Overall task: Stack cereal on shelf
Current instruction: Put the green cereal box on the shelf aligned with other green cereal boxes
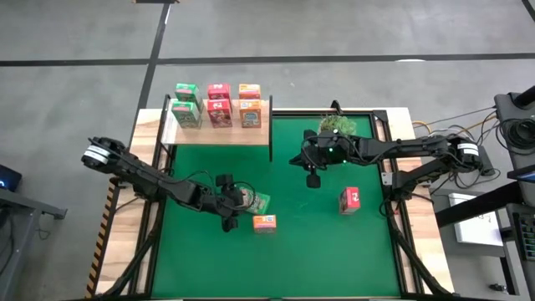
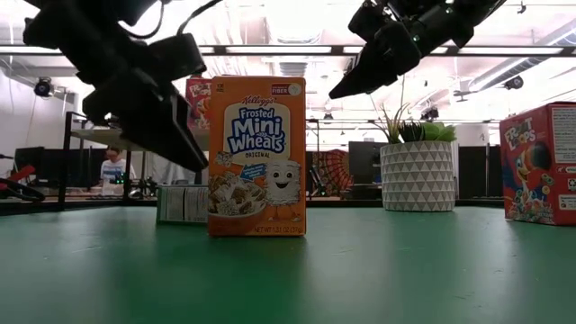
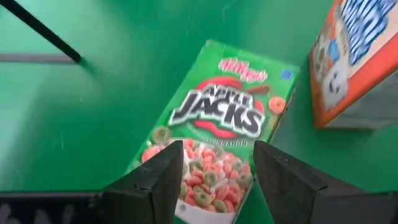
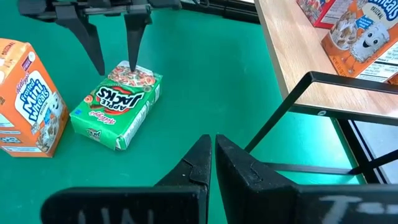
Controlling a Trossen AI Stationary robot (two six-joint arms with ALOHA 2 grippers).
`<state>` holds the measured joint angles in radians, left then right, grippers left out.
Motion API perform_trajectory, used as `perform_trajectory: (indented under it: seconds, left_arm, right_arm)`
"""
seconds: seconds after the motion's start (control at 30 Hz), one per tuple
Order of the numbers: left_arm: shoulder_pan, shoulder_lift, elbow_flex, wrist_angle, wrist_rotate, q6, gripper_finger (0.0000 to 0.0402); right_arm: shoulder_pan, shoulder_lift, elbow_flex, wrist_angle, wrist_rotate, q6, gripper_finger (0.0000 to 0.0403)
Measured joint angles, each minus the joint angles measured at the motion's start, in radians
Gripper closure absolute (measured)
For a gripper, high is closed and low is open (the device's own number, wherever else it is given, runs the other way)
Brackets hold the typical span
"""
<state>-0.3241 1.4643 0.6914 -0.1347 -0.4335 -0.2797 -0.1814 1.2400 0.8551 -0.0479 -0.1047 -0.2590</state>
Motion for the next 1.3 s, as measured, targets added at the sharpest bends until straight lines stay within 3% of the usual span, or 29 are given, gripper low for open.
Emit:
perform_trajectory:
  seconds: [0.23, 0.63, 1.03, 1.3]
  left_arm:
    - [0.000, 0.006, 0.000, -0.103, -0.008, -0.072, 0.0247]
    - [0.000, -0.002, -0.086, -0.086, -0.028, -0.211, 0.0312]
    - [-0.003, -0.099, -0.094, -0.142, -0.025, -0.199, 0.0317]
    - [-0.003, -0.242, -0.104, -0.238, -0.099, -0.202, 0.0317]
  right_arm:
    - [0.000, 0.000, 0.000, 0.000, 0.000, -0.001, 0.0390]
    - [0.000, 0.000, 0.000, 0.000, 0.000, -0.002, 0.0390]
    - [0.000, 0.000, 0.000, -0.001, 0.000, -0.002, 0.0390]
    - [0.000, 0.003, 0.000, 0.000, 0.000, -0.002, 0.0390]
